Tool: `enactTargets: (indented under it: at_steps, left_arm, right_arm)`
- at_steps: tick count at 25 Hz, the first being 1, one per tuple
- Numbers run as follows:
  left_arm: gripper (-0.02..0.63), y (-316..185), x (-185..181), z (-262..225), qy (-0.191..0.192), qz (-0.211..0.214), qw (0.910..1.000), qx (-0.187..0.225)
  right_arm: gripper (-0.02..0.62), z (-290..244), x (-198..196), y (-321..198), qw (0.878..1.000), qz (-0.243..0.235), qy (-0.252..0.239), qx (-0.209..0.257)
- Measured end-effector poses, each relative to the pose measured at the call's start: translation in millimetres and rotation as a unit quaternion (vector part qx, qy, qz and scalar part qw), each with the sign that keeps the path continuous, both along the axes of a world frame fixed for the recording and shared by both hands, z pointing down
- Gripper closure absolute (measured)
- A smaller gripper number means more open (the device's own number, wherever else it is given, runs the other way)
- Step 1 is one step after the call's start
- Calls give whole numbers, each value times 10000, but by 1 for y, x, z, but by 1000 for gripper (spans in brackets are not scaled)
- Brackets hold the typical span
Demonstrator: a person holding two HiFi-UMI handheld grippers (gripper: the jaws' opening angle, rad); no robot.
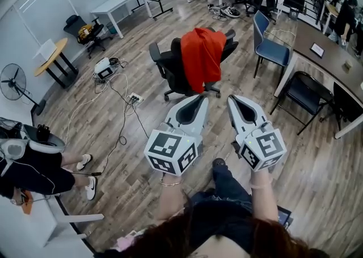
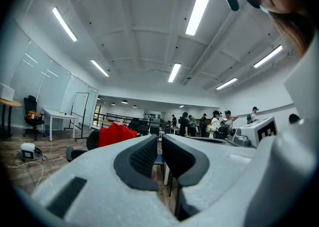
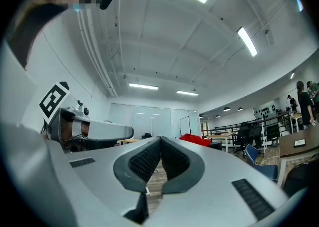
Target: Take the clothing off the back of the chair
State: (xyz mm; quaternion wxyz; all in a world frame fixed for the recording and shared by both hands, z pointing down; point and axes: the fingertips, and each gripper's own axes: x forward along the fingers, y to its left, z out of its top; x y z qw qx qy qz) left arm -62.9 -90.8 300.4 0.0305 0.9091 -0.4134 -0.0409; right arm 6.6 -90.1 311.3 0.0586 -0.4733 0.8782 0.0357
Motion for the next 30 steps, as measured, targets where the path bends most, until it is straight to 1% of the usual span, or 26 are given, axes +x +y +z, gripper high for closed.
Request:
enactTargets:
  at_steps: [6, 11, 18, 24, 26, 30]
  left_arm:
    - [571, -28, 0, 4, -14, -64, 10000, 8]
    - [569, -55, 3, 8, -158, -82, 9998, -15]
    - [569, -92, 3, 6, -226, -84, 9997, -24]
    - [569, -123, 1, 6, -307, -195, 9993, -55]
    - [560, -134, 0, 4, -309, -208, 9993, -73]
    - [521, -151, -7, 2, -242, -247, 9994, -102]
  right_arm:
    - [598, 2, 3, -27, 10000, -29, -17, 44]
    - [598, 5, 5, -55, 10000, -32, -86, 11]
    - [598, 4, 3, -93, 9999, -106, -25, 12]
    - [597, 2, 6, -124, 9999, -163, -37, -11]
    - [588, 2, 5, -135, 9998, -168, -50, -42]
    - [571, -1, 2, -153, 9997, -257, -31, -40]
